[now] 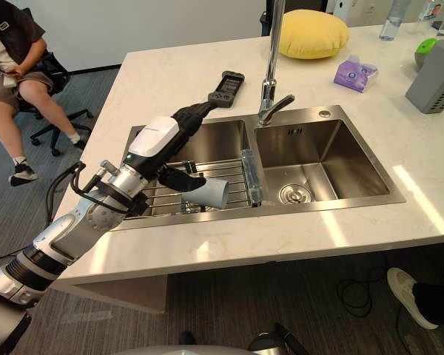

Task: Walk over to the sink, pick up the cup, carry it to the dishwasher, place the cup inside the dishwasher, then close the dishwasher door

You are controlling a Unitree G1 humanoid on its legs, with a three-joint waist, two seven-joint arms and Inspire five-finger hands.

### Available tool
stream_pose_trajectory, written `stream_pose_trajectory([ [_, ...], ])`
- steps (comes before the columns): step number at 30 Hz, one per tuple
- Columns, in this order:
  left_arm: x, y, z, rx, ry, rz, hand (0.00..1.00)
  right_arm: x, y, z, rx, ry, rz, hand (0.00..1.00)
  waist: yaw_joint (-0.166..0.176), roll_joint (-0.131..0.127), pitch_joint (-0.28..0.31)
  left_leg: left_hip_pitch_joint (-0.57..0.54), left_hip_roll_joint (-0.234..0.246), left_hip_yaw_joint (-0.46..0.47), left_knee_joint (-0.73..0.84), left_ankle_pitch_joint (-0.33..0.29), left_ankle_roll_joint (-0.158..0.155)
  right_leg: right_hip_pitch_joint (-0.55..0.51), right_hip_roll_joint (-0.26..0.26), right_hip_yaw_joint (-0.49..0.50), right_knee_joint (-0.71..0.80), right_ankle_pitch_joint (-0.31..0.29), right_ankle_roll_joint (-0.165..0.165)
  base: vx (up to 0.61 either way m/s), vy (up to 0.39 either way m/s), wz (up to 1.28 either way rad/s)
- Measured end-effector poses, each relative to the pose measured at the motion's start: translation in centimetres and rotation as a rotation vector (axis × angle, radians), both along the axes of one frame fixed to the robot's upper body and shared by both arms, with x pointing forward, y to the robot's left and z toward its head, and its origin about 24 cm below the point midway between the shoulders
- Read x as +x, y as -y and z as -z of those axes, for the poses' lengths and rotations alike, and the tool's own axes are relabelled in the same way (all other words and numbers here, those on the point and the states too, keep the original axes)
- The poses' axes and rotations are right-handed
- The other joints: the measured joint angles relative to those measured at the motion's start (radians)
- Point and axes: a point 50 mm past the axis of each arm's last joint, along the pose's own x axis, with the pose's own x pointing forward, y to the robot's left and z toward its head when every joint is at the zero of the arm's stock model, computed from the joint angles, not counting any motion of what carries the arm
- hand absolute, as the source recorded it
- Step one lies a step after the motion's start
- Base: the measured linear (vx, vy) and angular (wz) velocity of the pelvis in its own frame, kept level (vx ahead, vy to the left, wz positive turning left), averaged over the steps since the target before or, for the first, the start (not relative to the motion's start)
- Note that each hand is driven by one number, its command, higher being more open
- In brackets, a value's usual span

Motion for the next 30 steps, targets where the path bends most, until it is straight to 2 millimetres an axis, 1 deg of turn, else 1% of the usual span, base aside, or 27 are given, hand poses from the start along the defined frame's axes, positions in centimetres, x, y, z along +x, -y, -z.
stream_pose_trajectory([
  [5,0.0,-0.1,0.4,0.016,-0.024,-0.001,1.0,0.0,0.0,0.0,0.0,0.0,0.0,1.0,0.0,0.0,0.0,0.0,0.0,0.001,0.0,0.0,0.0,-0.001,0.0,0.001,0.0,0.0,0.0,0.0,0.0,0.0],
  [13,0.2,-0.5,1.1,0.093,-0.052,-0.016,1.0,0.2,0.0,-0.1,0.001,0.011,-0.009,1.0,-0.005,-0.002,0.001,0.005,0.001,0.007,0.003,0.0,0.0,-0.001,0.001,0.003,0.0,0.001,0.001,0.0,0.0,-0.01],
  [20,0.6,-1.4,2.9,0.19,-0.119,-0.049,1.0,0.3,-0.1,-0.1,0.004,0.018,-0.028,1.0,-0.01,-0.012,0.007,0.01,0.001,0.007,0.0,-0.001,0.0,0.012,0.003,-0.001,-0.02,0.006,0.0,0.0,0.0,0.0],
  [30,0.9,-2.8,4.8,0.248,-0.172,-0.099,1.0,0.7,-0.4,-0.1,0.009,0.027,-0.056,1.0,-0.022,-0.026,0.016,0.01,-0.001,0.005,0.004,-0.004,-0.004,0.023,0.005,-0.006,-0.04,0.013,0.003,0.0,0.0,0.0],
])
